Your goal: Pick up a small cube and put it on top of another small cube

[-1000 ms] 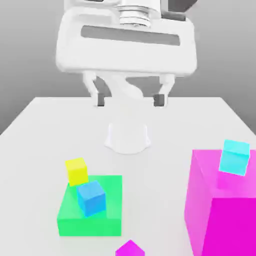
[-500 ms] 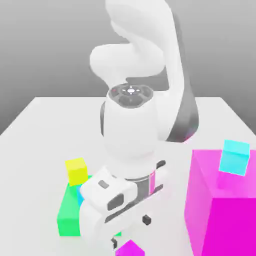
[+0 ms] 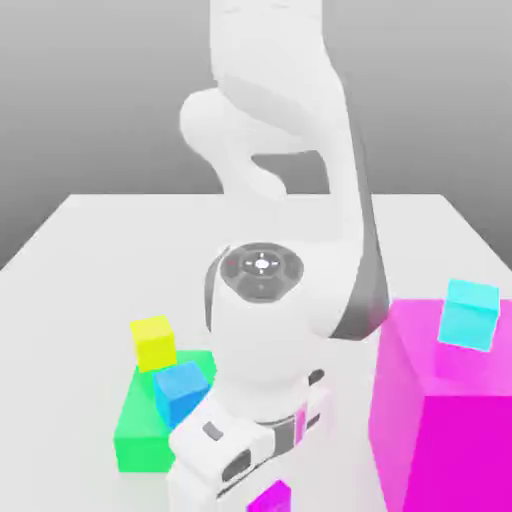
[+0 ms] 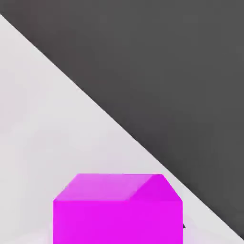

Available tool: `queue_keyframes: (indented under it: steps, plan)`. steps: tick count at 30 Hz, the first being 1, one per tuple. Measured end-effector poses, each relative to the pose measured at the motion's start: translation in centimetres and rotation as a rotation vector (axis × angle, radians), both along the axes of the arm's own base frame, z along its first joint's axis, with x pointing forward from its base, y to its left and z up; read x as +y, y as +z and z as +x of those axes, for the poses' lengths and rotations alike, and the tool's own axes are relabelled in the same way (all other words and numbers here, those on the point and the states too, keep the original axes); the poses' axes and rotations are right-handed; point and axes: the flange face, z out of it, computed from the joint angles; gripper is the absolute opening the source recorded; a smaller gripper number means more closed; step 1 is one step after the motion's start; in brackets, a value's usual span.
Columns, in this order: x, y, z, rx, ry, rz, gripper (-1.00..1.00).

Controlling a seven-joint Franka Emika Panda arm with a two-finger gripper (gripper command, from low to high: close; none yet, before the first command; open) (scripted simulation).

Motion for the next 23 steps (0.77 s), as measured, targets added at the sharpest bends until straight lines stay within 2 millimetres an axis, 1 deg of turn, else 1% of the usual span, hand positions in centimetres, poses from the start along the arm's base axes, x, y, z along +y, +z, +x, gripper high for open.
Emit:
queue_keyframes:
  steps: [5, 10, 14, 15, 16, 19, 20, 23]
  plan:
    - [-3.5, 5.0, -2.8, -0.003, -0.247, -0.015, -1.00]
    - [-7.5, 9.0, -6.7, -0.005, -0.538, -0.015, -1.00]
    - [-8.8, 11.6, -10.1, -0.003, -0.739, -0.002, -1.00]
    - [-9.0, 11.5, -10.6, -0.002, -0.773, 0.001, -1.00]
    - [-9.1, 10.7, -10.8, -0.001, -0.790, 0.004, -1.00]
    - [-9.2, 7.3, -11.0, -0.001, -0.804, 0.004, -1.00]
    - [-9.2, 6.2, -11.1, -0.001, -0.806, 0.003, 1.00]
    - [-9.2, 6.2, -11.1, -0.001, -0.806, 0.003, 1.00]
